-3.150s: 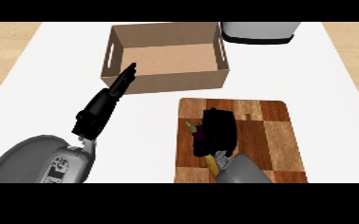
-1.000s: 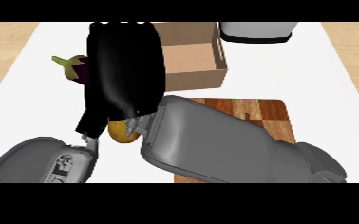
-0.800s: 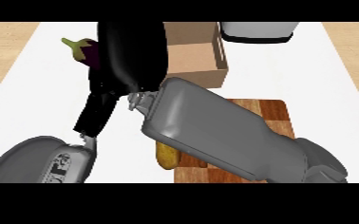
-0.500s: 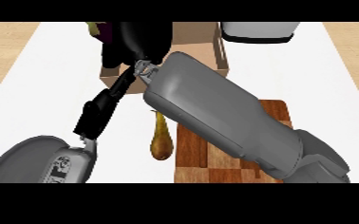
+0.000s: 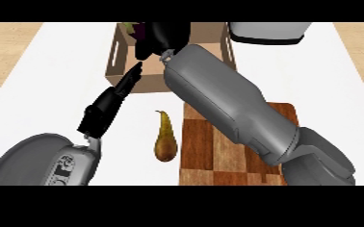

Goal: Pick the eggplant from the cutting board and place it in the cardboard box

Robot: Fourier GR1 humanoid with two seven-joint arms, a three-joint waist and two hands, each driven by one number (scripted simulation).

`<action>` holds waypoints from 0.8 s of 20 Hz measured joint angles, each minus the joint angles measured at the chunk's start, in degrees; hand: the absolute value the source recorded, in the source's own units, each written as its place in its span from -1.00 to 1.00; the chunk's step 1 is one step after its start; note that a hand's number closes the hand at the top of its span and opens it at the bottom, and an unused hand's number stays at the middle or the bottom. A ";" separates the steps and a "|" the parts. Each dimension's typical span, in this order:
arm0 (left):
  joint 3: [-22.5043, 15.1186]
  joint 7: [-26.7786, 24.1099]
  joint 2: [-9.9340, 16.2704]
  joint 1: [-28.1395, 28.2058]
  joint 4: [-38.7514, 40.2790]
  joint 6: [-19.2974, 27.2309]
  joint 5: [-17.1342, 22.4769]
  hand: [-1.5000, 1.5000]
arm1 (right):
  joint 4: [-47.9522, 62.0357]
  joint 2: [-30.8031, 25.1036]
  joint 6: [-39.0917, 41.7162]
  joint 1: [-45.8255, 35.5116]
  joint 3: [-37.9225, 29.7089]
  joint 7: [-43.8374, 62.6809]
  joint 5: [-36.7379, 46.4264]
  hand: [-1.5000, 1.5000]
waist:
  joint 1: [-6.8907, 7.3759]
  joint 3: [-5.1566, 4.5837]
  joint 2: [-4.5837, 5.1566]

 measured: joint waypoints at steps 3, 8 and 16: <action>-0.22 0.13 -0.04 0.44 -0.91 -0.20 -0.07 0.00 | 3.60 0.01 -1.88 0.88 -0.75 -2.12 -3.11 -1.00 | 0.46 0.01 0.11; -0.75 0.21 -0.70 -0.33 -0.41 0.03 -0.73 0.00 | 6.89 0.01 -4.45 3.41 -3.95 -5.87 -10.61 -1.00 | 1.12 0.03 0.43; -0.21 -0.85 -0.54 0.08 0.43 -0.46 -0.58 0.00 | 7.60 0.01 -14.95 7.17 -8.50 -17.87 -18.96 -1.00 | 1.22 0.10 0.56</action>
